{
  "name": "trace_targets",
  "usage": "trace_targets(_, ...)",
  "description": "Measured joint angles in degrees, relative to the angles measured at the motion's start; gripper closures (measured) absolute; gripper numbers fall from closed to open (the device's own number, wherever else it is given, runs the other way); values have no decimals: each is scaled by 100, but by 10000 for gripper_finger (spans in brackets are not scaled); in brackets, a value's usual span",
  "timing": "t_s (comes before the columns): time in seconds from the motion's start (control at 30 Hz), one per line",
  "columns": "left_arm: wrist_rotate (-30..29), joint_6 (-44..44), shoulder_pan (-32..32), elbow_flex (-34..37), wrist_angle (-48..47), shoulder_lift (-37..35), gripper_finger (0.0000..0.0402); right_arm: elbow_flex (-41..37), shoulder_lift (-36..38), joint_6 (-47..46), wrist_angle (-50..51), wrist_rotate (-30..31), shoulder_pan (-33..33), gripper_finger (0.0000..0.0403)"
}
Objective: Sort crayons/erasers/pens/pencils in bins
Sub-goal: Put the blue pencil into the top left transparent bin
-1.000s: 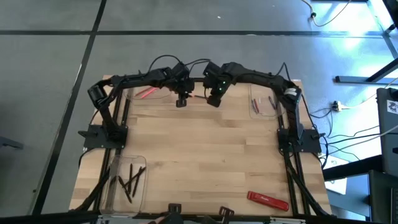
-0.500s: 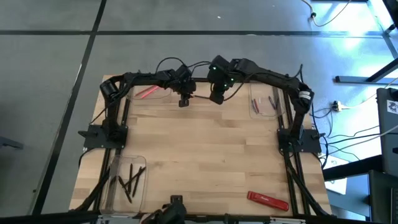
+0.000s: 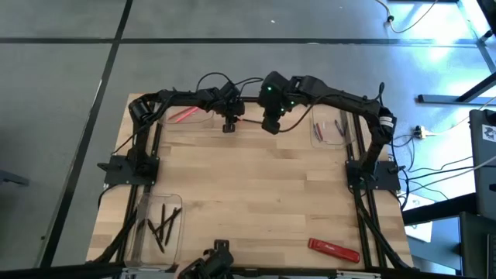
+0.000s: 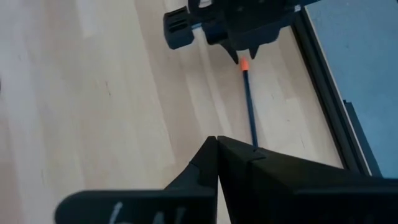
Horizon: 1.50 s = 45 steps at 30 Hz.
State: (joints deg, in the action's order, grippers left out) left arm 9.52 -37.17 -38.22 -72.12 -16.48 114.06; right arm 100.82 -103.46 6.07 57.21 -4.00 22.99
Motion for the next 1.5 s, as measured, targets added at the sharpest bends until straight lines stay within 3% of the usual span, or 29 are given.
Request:
trace_targets(0.7,88,4,-24,-13,125,280,306,-2,0,-111,-9,-8,-5,397)
trace_targets(1.03,115,76,-24,-13,33,284,392,-2,0,-111,-9,-5,-5,397)
trace_targets(1.3,70,447,-15,-40,-127,253,399,238,42,-127,240,177,-5,397)
trace_targets(1.5,48,704,8,-381,-874,133,400,729,44,-100,691,442,-3,397)
